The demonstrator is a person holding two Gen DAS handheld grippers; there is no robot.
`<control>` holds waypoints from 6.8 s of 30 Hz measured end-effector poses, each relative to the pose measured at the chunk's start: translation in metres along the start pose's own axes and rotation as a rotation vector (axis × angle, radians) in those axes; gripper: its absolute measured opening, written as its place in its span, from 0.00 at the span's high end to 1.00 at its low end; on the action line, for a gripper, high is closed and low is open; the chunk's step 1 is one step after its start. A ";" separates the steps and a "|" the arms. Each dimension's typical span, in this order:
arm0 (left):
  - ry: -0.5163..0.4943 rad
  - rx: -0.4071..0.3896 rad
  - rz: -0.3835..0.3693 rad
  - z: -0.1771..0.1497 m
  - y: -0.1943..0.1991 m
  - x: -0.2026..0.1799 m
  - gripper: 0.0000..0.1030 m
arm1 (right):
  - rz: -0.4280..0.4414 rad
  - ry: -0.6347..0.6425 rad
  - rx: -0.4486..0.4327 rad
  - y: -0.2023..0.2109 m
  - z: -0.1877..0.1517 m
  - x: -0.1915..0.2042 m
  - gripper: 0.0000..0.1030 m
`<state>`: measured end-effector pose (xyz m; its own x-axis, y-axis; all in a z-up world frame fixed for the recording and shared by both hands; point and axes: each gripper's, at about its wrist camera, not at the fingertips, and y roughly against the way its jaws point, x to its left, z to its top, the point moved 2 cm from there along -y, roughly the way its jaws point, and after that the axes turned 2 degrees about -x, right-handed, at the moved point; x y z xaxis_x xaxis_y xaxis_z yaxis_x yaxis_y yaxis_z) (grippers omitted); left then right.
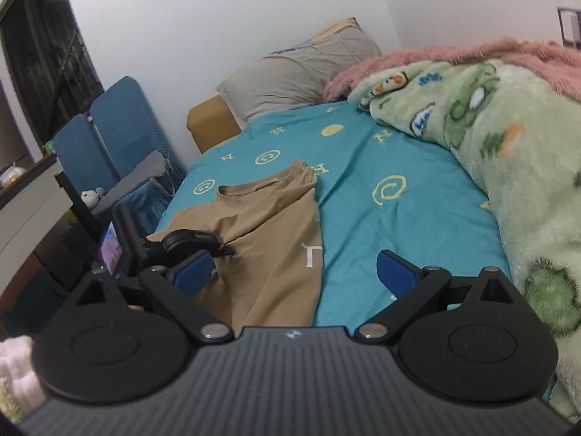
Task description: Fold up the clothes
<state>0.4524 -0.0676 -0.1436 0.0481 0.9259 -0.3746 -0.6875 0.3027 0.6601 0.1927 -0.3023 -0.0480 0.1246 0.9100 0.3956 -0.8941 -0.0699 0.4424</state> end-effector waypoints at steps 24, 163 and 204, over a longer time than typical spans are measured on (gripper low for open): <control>-0.269 -0.099 0.028 -0.057 0.198 -0.017 0.24 | 0.020 0.090 -0.099 0.032 -0.001 0.014 0.04; -0.236 -0.091 0.035 -0.111 0.221 0.078 0.00 | 0.041 0.011 0.059 -0.284 0.045 0.079 0.03; 0.225 0.526 0.272 -0.131 0.255 0.149 0.39 | 0.107 -0.166 0.266 0.042 -0.044 0.012 0.03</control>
<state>0.1893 0.1180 -0.1160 -0.2714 0.9326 -0.2379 -0.2023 0.1864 0.9614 0.1376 -0.2765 -0.0608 0.1240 0.8144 0.5669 -0.7650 -0.2854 0.5774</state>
